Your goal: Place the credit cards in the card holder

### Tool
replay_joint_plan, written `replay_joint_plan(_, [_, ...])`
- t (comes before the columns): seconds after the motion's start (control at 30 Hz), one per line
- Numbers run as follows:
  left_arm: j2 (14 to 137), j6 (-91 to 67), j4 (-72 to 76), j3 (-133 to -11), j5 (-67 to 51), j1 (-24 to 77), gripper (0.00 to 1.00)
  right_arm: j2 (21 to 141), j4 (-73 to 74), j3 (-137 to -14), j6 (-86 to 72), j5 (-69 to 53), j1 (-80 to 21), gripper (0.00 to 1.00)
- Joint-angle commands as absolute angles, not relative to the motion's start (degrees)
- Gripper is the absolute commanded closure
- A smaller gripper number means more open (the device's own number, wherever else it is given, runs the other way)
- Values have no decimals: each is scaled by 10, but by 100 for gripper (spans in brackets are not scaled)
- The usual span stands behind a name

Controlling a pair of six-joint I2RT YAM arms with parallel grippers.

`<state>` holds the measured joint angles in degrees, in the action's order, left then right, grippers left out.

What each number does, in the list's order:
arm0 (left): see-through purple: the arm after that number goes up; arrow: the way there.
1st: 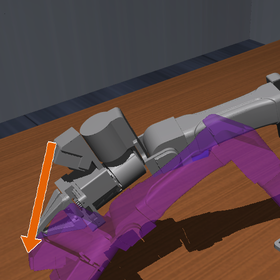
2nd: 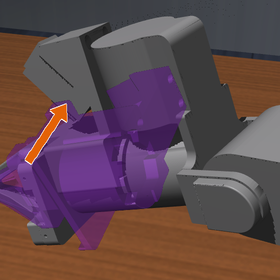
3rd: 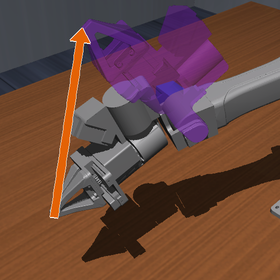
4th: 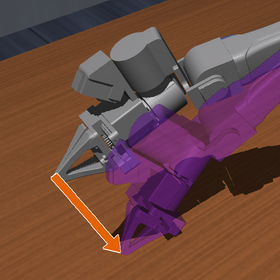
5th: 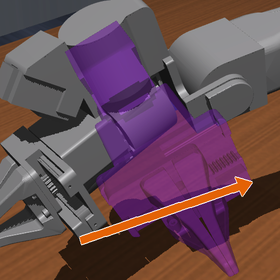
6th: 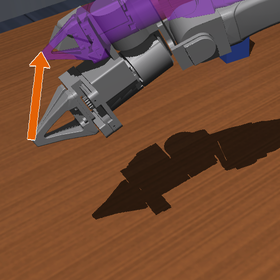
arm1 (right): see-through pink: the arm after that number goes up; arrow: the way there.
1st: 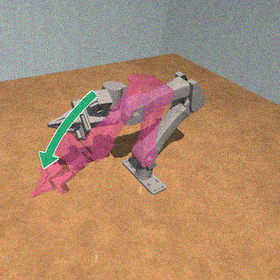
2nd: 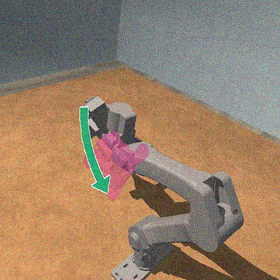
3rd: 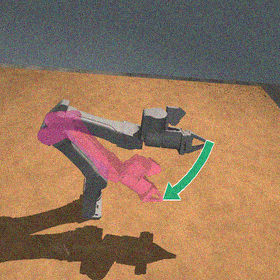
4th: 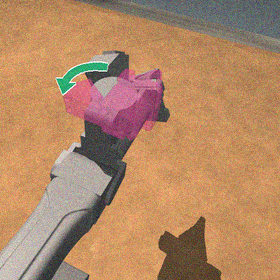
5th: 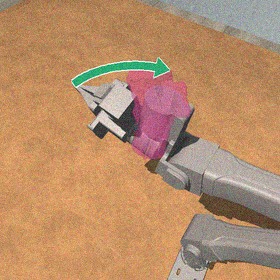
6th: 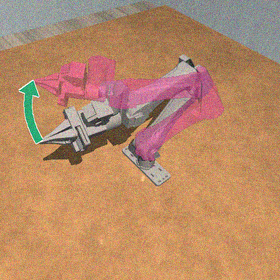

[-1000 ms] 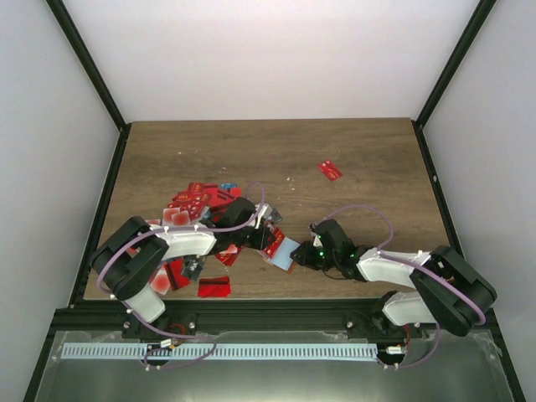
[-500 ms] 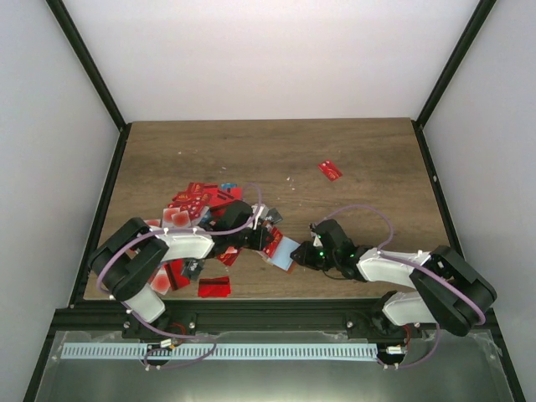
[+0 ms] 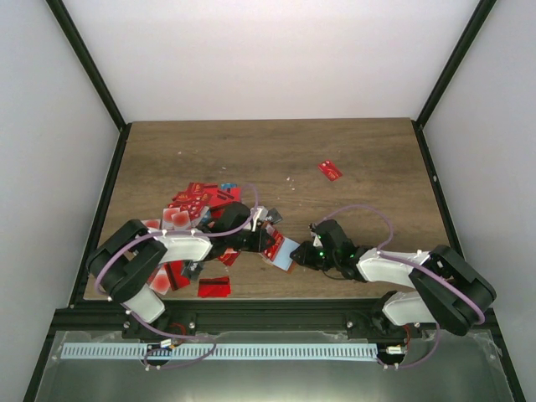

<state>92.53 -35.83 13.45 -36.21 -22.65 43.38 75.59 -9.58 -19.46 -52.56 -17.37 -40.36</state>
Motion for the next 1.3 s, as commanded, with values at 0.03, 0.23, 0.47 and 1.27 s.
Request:
replay_joint_plan(0.03, [918,-375,150,-356,-238,434,96,765,-79,-181,-522,-161,-405,78])
replay_joint_plan(0.23, [937,-385,170,-354,-236,434,96,763,-79,-180,-522,-161,-405,78])
replay_joint_plan(0.47, [953,-397,199,-343,-246,434,96,762,-80,-180,-523,-161,-405,78])
replay_joint_plan(1.27, [921,-312,50,-385,-215,437,52,767,-66,-185,-520,-147,-406,79])
